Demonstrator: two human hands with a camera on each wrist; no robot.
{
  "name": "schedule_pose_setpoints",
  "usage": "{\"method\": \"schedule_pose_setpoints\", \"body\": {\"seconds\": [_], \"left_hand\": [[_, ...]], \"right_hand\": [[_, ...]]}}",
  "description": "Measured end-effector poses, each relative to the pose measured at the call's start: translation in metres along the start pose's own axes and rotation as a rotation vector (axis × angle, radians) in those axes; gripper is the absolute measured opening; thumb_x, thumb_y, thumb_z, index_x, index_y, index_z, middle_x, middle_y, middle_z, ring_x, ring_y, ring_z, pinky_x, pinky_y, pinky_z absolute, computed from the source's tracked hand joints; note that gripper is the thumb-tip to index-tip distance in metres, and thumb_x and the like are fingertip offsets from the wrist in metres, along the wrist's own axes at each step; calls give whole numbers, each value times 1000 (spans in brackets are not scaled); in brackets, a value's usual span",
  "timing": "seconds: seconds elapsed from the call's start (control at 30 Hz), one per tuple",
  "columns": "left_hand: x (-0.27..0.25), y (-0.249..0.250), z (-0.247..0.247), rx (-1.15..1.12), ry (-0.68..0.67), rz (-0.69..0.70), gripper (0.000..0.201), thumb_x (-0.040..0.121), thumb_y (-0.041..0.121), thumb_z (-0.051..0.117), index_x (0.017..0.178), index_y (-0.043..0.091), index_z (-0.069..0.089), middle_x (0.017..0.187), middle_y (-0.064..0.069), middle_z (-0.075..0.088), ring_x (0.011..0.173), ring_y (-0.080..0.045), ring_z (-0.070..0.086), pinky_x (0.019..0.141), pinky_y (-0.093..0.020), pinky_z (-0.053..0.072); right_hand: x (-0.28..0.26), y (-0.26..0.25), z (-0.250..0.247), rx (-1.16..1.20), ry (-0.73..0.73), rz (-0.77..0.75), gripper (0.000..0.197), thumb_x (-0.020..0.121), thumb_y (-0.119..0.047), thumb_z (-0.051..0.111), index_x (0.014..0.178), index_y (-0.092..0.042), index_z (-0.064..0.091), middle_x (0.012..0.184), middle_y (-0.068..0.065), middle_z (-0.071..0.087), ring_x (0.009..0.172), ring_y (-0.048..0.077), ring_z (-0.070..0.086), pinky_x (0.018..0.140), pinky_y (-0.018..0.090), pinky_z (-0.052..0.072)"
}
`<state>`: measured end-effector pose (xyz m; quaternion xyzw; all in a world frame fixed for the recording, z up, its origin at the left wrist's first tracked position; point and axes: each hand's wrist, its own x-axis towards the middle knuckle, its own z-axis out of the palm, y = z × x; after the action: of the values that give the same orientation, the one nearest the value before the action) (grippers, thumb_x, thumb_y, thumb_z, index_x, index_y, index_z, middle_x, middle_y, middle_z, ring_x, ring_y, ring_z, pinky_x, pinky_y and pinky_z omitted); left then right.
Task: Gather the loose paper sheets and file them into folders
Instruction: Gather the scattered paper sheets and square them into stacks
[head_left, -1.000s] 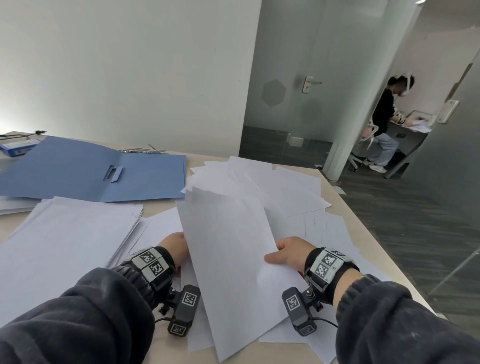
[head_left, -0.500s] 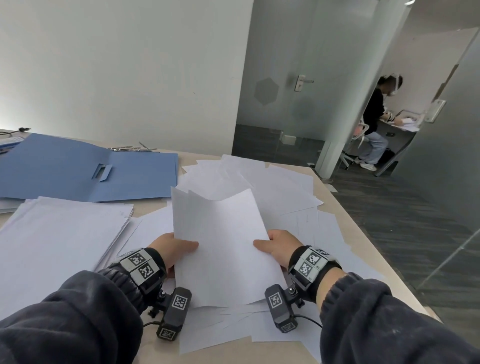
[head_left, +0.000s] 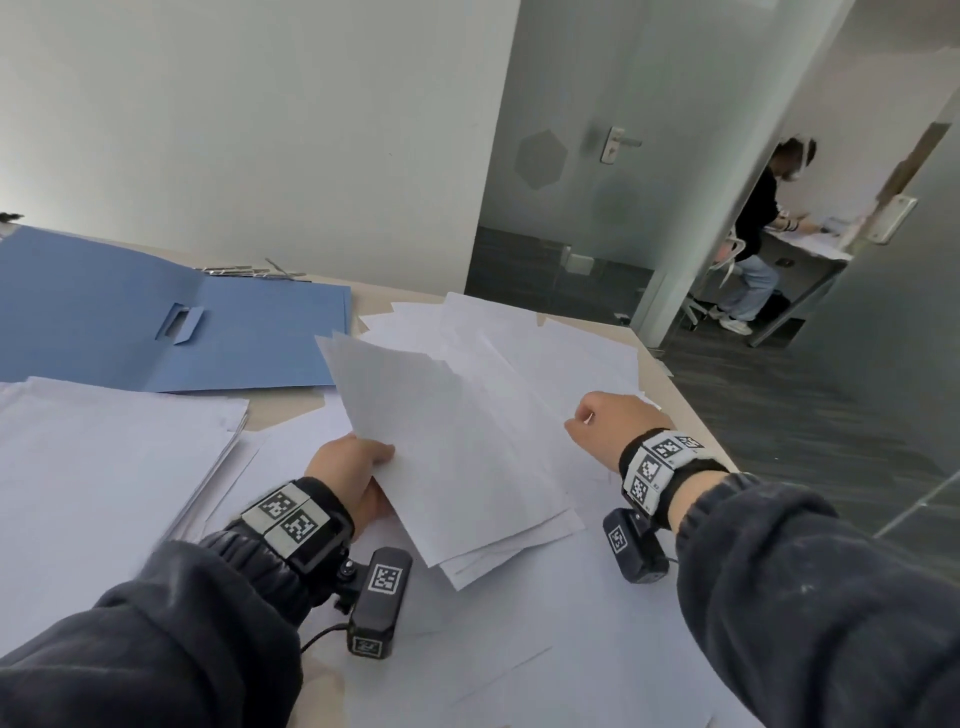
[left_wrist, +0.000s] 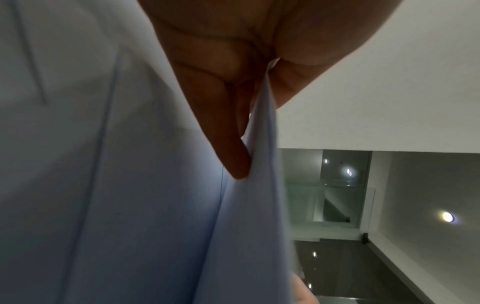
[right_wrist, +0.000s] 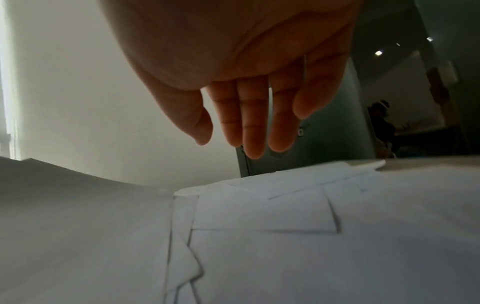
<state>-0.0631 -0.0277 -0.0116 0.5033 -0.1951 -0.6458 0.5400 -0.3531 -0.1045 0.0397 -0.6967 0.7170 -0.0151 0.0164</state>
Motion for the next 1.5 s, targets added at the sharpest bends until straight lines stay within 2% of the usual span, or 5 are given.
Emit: {"method": "schedule_pose_setpoints", "body": {"seconds": [0.53,0.7,0.93,1.27,1.5], "left_hand": [[27,-18,11,-148,-174,-24,36,96,-6,39,119,12,59,102,-11,76,91,-34,73,68,-46,60],[29,-21,10,-173,-196,-22,40,97,-6,39,127,12,57,109,-12,74,99,-37,71,82,-51,56],[28,-19,10,-160,-191,-18,39,95,-8,39,126,9,57,106,-14,75,94,-36,72,76,-49,58],[16,-3,2,-108,127,81,30,88,-8,44,109,5,61,93,-18,71,82,-37,67,71,-45,56],[-20,0,-23,-100,302,167,17,87,-6,46,90,8,55,85,-17,57,73,-31,57,71,-41,48]], "right_hand": [[115,-15,26,-308,-244,23,48,90,-57,48,121,-22,56,122,4,64,107,29,60,93,37,48],[129,-13,36,-375,-277,18,58,88,-59,50,131,-21,50,127,6,60,113,31,59,94,36,47],[130,-12,37,-465,-211,-46,35,91,-31,48,123,-18,53,113,7,63,101,30,62,82,33,50],[89,14,8,-147,-129,58,34,94,-23,39,123,-22,56,123,9,64,103,32,61,90,37,51],[38,10,2,-145,-142,-76,36,98,-20,31,124,-25,56,118,7,65,100,29,60,89,37,50]]}}
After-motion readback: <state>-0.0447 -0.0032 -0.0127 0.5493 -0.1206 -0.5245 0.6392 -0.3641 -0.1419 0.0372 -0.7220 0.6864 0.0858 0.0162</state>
